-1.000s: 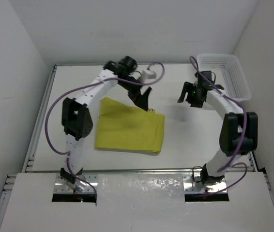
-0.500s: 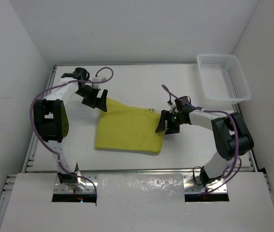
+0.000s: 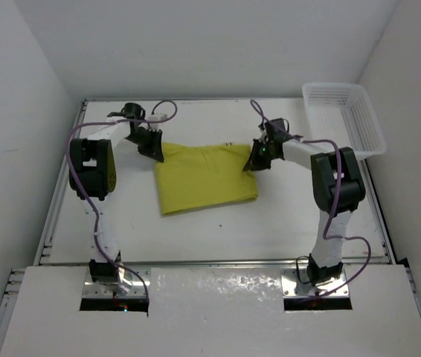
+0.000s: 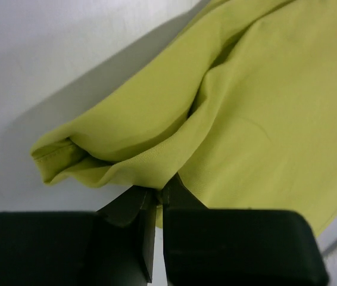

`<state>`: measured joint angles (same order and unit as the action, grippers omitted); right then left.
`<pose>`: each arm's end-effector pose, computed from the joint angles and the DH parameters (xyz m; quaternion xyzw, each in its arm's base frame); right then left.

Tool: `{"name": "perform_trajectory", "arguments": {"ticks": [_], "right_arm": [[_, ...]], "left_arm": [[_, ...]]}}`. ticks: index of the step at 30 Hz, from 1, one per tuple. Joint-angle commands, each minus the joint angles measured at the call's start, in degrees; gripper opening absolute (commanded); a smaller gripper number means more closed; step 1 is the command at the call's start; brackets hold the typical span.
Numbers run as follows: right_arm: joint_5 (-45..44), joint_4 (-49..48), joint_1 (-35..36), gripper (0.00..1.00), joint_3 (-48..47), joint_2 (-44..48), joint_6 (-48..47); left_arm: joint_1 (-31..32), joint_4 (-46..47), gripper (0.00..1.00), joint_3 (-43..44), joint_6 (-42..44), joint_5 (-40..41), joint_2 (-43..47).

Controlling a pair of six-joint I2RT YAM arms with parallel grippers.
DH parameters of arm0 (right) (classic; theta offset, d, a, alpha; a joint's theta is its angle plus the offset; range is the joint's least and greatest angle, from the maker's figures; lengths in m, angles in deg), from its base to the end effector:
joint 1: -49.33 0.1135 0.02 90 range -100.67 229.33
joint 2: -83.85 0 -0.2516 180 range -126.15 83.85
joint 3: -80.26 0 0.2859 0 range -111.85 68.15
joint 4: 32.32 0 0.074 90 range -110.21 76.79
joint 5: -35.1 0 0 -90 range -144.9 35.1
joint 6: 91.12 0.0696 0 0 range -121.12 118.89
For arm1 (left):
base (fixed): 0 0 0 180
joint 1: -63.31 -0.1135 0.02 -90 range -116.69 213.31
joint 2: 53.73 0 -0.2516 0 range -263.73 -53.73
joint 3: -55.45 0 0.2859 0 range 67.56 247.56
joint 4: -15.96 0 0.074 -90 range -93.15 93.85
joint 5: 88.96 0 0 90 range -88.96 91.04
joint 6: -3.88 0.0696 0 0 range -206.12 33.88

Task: Fold and stack the trousers
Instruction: Neatly place the folded trousers to the corner

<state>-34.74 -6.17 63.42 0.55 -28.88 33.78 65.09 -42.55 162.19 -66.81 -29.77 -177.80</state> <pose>0.4096 0.1275 0.0701 0.1257 0.9419 0.2620 0.1682 0.4653 -0.0501 0.1070 0.2073 0.9346 -0.2424 0.1576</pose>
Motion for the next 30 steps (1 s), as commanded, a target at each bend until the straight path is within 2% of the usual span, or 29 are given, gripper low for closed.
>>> {"name": "perform_trajectory", "arguments": {"ticks": [1,3,7,11,12,14,15,17,18,19,21,22,23,24,25,27,29,30], "right_arm": [[-9.4,2.7,-4.8,0.0,-10.8,-3.4,-1.6],[-13.8,6.7,-6.5,0.0,-15.2,-5.4,-3.1],[-21.0,13.5,-10.2,0.0,-29.7,-12.1,-6.3],[-26.0,18.2,-12.1,0.01,-41.5,-21.5,-7.6],[-28.1,18.8,-12.7,0.04,-45.7,-22.6,-7.6],[-28.8,18.4,-13.2,0.11,-48.2,-24.9,-7.0],[-29.0,17.8,-13.5,0.19,-49.3,-25.2,-6.8],[-29.0,15.8,-13.5,0.32,-49.6,-25.4,-6.9],[-29.0,15.2,-13.4,0.46,-49.7,-25.3,-6.9],[-29.2,14.8,-13.5,0.5,-49.7,-25.2,-7.3],[-29.7,14.1,-13.4,0.59,-50.2,-23.8,-8.7],[-29.7,13.3,-13.3,0.66,-50.2,-23.0,-9.1],[-29.6,13.1,-13.2,0.69,-50.3,-21.1,-9.8],[-29.0,12.9,-13.2,0.73,-50.4,-20.1,-10.3],[-28.3,12.7,-13.1,0.76,-50.7,-18.9,-10.6],[-26.1,12.8,-12.7,0.81,-50.9,-16.1,-11.6],[-22.6,13.9,-12.5,0.99,-50.6,-10.8,-12.5],[-20.9,14.4,-12.5,0.99,-49.1,-6.6,-12.7]], "left_arm": [[2.8,8.2,0.0,7.9,-2.4,-2.3,-4.3],[4.2,10.7,0.0,14.6,-5.6,-3.2,-8.7],[7.1,14.5,0.0,32.8,-10.9,-2.9,-17.9],[9.1,23.4,0.0,40.7,-17.2,0.0,-25.0],[9.7,28.4,0.0,40.6,-18.8,1.2,-25.9],[10.2,32.5,0.03,40.9,-21.0,4.8,-27.0],[10.4,35.2,0.04,41.5,-21.5,5.1,-27.6],[10.7,37.2,0.15,43.7,-22.2,7.8,-29.0],[10.7,37.9,0.24,44.1,-22.5,8.9,-29.2],[10.6,38.2,0.47,44.5,-22.5,11.0,-29.4],[10.4,38.2,0.65,45.1,-22.2,13.0,-29.6],[10.3,38.2,0.78,45.5,-22.4,15.1,-29.5],[10.0,37.9,0.85,46.0,-23.1,17.1,-29.0],[9.7,37.6,0.85,46.0,-23.4,17.1,-28.7],[9.6,37.1,0.94,46.4,-23.9,18.5,-28.1],[8.8,35.1,0.98,46.2,-25.1,19.3,-24.8],[7.5,33.6,1.0,44.0,-26.1,15.9,-19.7],[7.1,32.9,1.0,41.8,-26.8,13.0,-17.5]]}}
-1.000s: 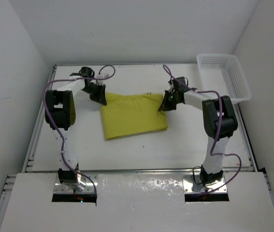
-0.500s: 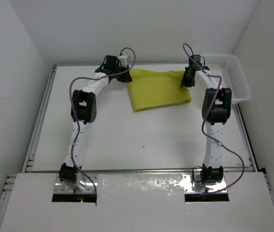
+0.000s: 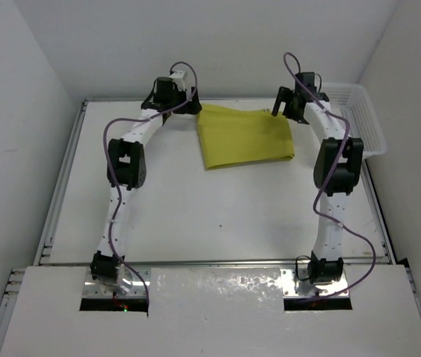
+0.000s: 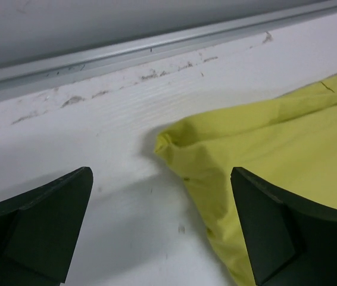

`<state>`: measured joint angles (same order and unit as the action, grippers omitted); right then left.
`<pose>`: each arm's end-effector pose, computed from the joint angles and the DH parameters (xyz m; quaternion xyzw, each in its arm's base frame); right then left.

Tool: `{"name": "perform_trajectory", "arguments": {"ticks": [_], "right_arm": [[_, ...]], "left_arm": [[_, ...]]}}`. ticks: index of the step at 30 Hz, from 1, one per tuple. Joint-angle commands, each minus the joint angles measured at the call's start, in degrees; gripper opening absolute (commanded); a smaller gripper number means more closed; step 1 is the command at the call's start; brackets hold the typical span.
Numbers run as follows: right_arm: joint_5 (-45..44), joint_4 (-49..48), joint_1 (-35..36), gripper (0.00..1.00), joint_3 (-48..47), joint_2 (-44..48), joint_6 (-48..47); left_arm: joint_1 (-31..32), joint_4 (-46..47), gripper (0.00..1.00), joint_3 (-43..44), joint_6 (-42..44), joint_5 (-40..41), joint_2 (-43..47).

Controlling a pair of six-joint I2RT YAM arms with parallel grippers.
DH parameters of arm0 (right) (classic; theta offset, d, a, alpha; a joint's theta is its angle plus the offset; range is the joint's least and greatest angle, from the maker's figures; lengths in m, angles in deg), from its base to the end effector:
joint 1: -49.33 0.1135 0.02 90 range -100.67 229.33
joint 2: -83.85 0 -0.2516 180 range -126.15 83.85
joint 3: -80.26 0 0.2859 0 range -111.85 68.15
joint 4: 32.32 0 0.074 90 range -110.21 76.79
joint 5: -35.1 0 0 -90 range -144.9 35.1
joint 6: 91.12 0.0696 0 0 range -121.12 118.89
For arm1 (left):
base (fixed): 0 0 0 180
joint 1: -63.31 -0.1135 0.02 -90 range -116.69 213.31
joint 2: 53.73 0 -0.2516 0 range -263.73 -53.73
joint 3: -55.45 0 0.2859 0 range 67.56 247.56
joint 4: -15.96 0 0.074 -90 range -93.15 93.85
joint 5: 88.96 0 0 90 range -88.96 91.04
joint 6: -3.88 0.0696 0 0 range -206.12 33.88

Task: Fold and stack the trousers
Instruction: Neatly place the folded trousers to the corner

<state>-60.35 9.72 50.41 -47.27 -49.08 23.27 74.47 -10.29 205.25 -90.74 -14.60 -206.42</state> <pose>0.5729 0.0042 0.1653 0.2049 0.9081 0.0367 0.3634 0.6363 -0.1447 0.1459 0.1175 0.8489 -0.1851 0.4809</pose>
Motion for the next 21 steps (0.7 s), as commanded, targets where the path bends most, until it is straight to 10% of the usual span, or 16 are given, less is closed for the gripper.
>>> {"name": "perform_trajectory", "arguments": {"ticks": [1,11,21], "right_arm": [[6.3,-1.1,0.4,0.99,-0.1,13.7,-2.4],[21.5,3.9,0.2,0.99,42.1,45.7,-8.3],[13.3,-0.1,-0.5,0.99,80.3,72.7,-0.3]], "left_arm": [[-2.7,-0.3,1.0,-2.4,-2.8,-3.6,13.3],[-6.5,-35.5,1.0,-13.7,22.2,-6.3,40.9],[-10.9,-37.5,1.0,-68.8,29.1,0.7,76.0]]}}
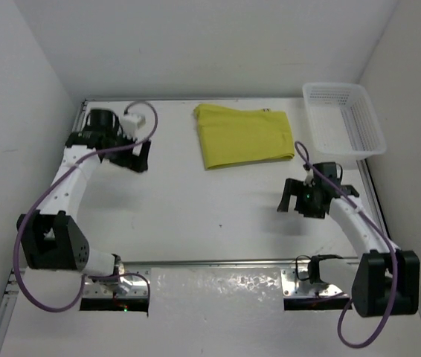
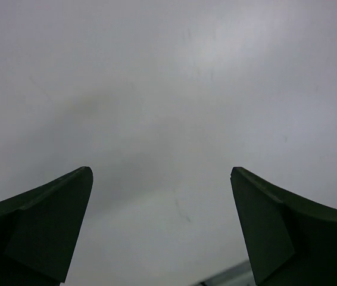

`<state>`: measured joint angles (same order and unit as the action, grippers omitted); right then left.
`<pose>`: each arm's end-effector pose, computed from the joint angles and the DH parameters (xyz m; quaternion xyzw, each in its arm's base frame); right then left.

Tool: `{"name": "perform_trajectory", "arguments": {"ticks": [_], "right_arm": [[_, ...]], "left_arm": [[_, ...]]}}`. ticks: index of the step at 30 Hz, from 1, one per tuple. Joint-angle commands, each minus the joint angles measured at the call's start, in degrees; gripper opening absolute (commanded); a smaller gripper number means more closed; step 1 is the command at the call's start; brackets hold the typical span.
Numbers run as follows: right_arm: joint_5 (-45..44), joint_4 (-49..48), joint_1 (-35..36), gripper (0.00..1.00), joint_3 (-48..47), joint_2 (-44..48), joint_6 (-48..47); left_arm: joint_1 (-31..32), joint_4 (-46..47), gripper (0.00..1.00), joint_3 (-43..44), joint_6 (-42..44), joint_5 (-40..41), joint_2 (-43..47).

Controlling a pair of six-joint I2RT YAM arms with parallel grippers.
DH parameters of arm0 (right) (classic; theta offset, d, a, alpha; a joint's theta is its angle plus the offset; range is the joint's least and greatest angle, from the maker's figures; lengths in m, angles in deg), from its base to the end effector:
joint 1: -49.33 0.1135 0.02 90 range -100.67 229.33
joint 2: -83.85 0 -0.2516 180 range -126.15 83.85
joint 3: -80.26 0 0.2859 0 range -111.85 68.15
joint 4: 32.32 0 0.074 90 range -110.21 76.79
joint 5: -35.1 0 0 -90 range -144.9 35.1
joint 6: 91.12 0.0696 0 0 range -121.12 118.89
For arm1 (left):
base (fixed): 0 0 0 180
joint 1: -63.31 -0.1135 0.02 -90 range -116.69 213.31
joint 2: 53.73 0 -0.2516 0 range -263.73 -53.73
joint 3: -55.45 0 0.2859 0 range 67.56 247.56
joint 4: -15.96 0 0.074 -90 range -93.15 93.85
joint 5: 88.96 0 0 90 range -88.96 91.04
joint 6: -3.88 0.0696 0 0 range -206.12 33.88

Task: Fold and stack the trousers
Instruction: Neatly place the folded trousers to the corner

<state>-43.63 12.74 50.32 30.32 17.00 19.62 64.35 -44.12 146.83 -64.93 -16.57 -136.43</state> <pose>0.2612 0.0181 0.1361 0.1422 0.9553 0.1390 0.2187 0.3578 -0.0276 0.2965 0.2294 0.9054 -0.0851 0.3469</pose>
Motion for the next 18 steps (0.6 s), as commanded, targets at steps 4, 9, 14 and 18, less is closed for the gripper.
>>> {"name": "perform_trajectory", "arguments": {"ticks": [4,9,14,18], "right_arm": [[-7.7,-3.9,-0.4,0.99,9.8,10.7,3.8],[-9.0,-3.2,-0.3,0.99,10.6,11.9,3.7],[-10.3,-2.3,-0.4,0.99,11.2,13.8,3.4],[-11.2,-1.7,-0.3,0.99,12.2,15.7,3.1]], "left_arm": [[-1.0,-0.5,1.0,-22.6,3.3,6.3,12.9],[-2.6,0.8,1.0,-22.9,2.5,10.0,15.5],[-2.6,2.3,1.0,-25.8,3.3,14.4,18.7],[-2.6,2.8,1.0,-29.1,4.0,15.5,20.0]]}}
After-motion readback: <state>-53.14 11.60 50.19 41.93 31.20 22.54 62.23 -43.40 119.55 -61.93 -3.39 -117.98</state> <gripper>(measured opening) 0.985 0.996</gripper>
